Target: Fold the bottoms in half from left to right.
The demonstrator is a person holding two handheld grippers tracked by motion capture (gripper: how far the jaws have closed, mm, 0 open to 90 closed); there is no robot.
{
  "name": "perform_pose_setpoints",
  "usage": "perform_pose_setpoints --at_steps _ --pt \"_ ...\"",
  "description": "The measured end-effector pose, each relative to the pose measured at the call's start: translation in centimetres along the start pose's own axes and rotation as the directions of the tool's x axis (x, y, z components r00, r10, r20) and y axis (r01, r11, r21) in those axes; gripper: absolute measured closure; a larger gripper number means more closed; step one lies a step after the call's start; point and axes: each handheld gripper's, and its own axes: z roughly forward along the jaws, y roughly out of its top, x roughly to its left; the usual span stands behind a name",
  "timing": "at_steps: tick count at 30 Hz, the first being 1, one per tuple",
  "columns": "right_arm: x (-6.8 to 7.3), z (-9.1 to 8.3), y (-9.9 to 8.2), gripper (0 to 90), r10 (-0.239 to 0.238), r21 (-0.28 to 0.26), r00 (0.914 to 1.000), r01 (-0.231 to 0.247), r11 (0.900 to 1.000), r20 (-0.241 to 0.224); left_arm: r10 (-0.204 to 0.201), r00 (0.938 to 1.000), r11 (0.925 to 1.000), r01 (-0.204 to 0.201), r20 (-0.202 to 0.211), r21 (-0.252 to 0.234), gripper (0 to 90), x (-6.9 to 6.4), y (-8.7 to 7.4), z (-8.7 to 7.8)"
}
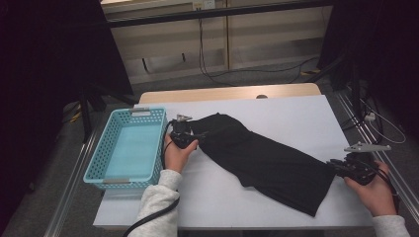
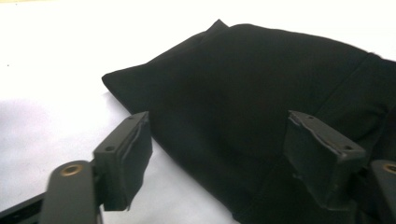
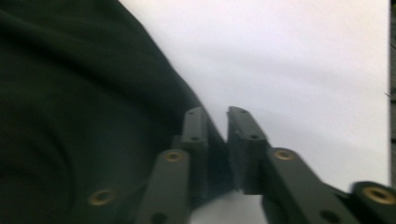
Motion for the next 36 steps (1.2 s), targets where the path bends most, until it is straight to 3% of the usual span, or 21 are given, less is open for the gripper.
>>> perform_pose_setpoints --at_steps 6,7,8,9,11,12,13,14,16,17,24,31,34,36 --pt "2.1 -0.1 0.8 67.8 -0.025 -0.038 0.998 0.023 0.999 -0.057 0.001 1.0 1.0 -0.001 -0.003 0.0 18.3 0.0 0.0 0.0" --pt "3.5 0.2 1.1 66.6 -0.047 -0.043 0.9922 0.042 0.9982 -0.116 0.004 1.0 1.0 -0.004 -0.003 0.0 17.6 0.0 0.1 0.0" --pt "3.5 0.2 1.1 66.6 -0.047 -0.043 0.9922 0.042 0.9982 -0.116 0.004 1.0 1.0 -0.004 -0.003 0.0 17.4 0.0 0.1 0.0" --pt "5.0 0.9 1.1 64.2 -0.06 -0.044 0.9856 0.053 0.9976 -0.158 0.007 1.0 1.0 -0.007 -0.003 0.001 17.2 -0.1 0.1 0.0" --pt "5.5 1.3 1.2 62.9 -0.062 -0.046 0.9831 0.055 0.9974 -0.172 0.01 1.0 1.0 -0.01 -0.003 0.002 17.1 -0.1 0.0 0.0" --pt "6.7 2.1 1.4 62.5 -0.067 -0.041 0.9769 0.06 0.9974 -0.203 0.014 0.9999 0.9999 -0.014 0.0 0.007 16.9 -0.2 0.0 0.0" --pt "6.7 2.1 1.4 62.5 -0.067 -0.041 0.9769 0.06 0.9974 -0.203 0.014 0.9999 0.9999 -0.014 0.0 0.007 16.8 -0.2 0.0 0.0" --pt "7.8 2.7 1.6 61.3 -0.077 -0.048 0.9684 0.068 0.9965 -0.237 0.011 0.9999 0.9999 -0.011 -0.002 0.004 16.6 -0.3 0.0 0.0" --pt "8.1 2.8 1.7 60.6 -0.091 -0.042 0.9653 0.083 0.9957 -0.245 0.02 0.9998 0.9998 -0.02 -0.001 0.009 16.1 -0.3 0.0 -0.1" --pt "8.8 3.1 1.7 59.8 -0.111 -0.042 0.959 0.104 0.9937 -0.261 0.021 0.9998 0.9997 -0.021 0.001 0.01 15.9 -0.3 -0.1 -0.1" --pt "9.7 4.1 1.7 54.3 -0.145 -0.05 0.9489 0.137 0.9894 -0.28 0.02 0.9998 0.9996 -0.02 0.001 0.017 14.5 -0.2 -0.3 -0.3" --pt "9.7 4.5 1.9 49.0 -0.156 -0.062 0.9477 0.145 0.9876 -0.278 0.016 0.9999 0.9997 -0.016 -0.001 0.019 13.9 -0.2 -0.4 -0.7" --pt "9.8 4.2 2.0 49.0 -0.158 -0.075 0.9476 0.143 0.9869 -0.278 0.022 0.9997 0.9995 -0.021 -0.006 0.022 13.3 -0.2 -0.3 -0.7" --pt "10.3 3.8 1.9 54.7 -0.174 -0.084 0.9416 0.156 0.9841 -0.288 0.027 0.9996 0.9992 -0.027 -0.003 0.03 13.1 -0.2 -0.3 -0.7"
